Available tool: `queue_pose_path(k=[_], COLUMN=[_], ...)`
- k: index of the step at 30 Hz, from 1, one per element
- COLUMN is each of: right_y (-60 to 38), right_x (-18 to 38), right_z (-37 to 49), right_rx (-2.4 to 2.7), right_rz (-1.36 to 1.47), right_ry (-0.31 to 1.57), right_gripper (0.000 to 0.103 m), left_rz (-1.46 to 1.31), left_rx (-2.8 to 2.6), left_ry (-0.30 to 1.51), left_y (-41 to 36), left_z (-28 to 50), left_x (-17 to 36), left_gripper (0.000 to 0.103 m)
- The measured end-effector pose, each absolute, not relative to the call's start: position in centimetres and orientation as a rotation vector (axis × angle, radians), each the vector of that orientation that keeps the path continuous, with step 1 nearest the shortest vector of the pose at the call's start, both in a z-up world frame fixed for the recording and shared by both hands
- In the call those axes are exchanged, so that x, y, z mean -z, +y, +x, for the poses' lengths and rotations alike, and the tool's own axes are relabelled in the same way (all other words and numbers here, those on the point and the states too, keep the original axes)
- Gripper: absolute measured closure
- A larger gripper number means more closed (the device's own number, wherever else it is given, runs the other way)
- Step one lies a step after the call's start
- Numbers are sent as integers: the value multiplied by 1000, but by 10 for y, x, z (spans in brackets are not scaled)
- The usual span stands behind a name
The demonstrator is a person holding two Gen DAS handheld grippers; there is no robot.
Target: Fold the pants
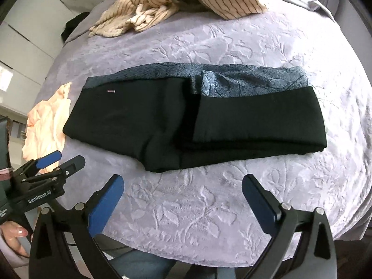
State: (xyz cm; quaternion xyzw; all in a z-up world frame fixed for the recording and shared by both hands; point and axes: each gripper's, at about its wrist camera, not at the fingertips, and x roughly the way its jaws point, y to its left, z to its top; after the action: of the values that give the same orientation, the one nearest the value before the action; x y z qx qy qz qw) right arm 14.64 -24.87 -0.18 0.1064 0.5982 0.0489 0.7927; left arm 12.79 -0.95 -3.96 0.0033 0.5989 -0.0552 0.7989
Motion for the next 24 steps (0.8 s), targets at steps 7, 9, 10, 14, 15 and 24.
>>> queue_pose_path(k=[7, 9, 10, 14, 15, 24], right_y=[-264, -272, -277, -294, -297, -299], right_x=[-4, -5, -6, -7, -6, 6], right_z=[122, 111, 103, 79, 76, 57], right_rx=[-97, -88, -79, -51, -48, -68], right_rz=[252, 260, 263, 287, 297, 360], right_ry=[1269, 1271, 1270, 1260, 1260, 1276], right_gripper=[1, 1, 1, 1, 1, 1], left_rz=[26, 22, 22, 22, 28, 39], left_rx=[76, 84, 84, 103, 97, 13], left_ry=[1259, 1250, 1248, 1261, 1256, 1255], left_y=[-21, -27, -29, -40, -43, -20], left_z=[109, 100, 97, 78, 70, 45], left_x=[28, 25, 24, 22, 20, 7], left_gripper=[13, 13, 13, 13, 13, 13])
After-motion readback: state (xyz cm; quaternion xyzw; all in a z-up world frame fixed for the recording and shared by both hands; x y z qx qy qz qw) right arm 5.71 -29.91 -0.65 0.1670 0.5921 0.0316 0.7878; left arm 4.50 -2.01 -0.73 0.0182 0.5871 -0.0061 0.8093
